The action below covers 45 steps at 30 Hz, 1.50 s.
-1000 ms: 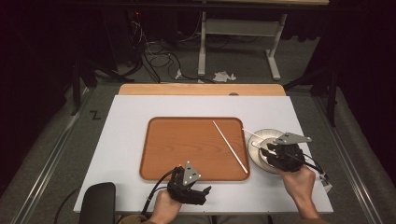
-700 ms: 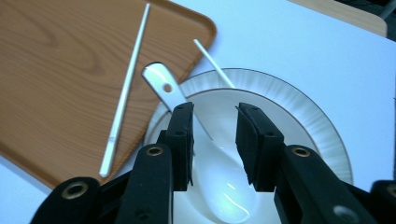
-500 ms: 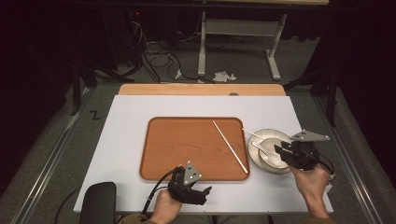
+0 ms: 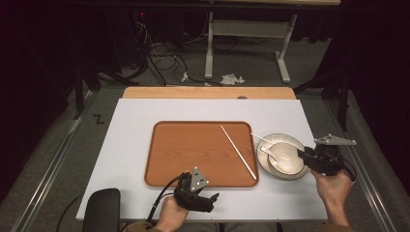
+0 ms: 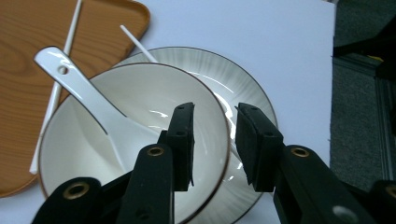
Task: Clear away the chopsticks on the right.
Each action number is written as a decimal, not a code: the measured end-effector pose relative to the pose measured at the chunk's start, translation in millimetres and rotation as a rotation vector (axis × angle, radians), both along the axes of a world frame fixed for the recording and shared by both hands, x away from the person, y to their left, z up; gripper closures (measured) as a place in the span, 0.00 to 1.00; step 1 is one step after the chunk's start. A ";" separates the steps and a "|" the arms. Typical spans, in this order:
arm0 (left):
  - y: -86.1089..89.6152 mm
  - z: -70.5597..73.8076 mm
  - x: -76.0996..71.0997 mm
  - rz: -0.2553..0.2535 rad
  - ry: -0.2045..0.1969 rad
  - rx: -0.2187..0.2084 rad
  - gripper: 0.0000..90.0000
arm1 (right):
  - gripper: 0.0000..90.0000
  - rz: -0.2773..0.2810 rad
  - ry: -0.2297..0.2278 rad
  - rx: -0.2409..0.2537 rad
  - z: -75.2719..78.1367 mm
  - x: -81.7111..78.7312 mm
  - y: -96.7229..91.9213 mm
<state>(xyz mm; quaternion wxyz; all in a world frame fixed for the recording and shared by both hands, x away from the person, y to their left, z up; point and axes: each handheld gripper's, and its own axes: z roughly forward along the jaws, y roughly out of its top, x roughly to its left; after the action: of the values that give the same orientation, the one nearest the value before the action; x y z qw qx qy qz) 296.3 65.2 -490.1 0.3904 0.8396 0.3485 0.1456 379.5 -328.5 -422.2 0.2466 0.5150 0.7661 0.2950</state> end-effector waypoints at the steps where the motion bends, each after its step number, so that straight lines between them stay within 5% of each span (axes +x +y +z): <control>1: -0.1 0.0 0.0 -0.001 0.000 0.000 0.18 | 0.76 -0.009 0.003 -0.002 -1.0 0.6 -3.2; 5: -0.6 -0.5 0.1 -0.002 0.002 0.005 0.18 | 0.77 -0.073 0.030 0.017 -8.0 2.7 -18.5; 16: -1.1 -1.0 0.1 -0.004 0.004 0.007 0.18 | 0.76 -0.119 0.109 -0.016 -24.8 10.5 -29.3; 24: -1.9 -1.5 -0.2 -0.007 0.007 0.010 0.18 | 0.74 -0.097 0.123 -0.058 -28.6 13.3 -25.6; 45: -3.0 -3.2 0.3 -0.008 0.014 0.015 0.18 | 0.79 -0.081 0.154 -0.060 -38.4 22.3 -24.9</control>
<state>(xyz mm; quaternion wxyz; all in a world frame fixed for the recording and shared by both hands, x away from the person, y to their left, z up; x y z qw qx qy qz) 296.6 62.3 -493.3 0.3824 0.8449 0.3466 0.1407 401.8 -353.5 -460.6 0.2143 0.5592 0.7698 0.2211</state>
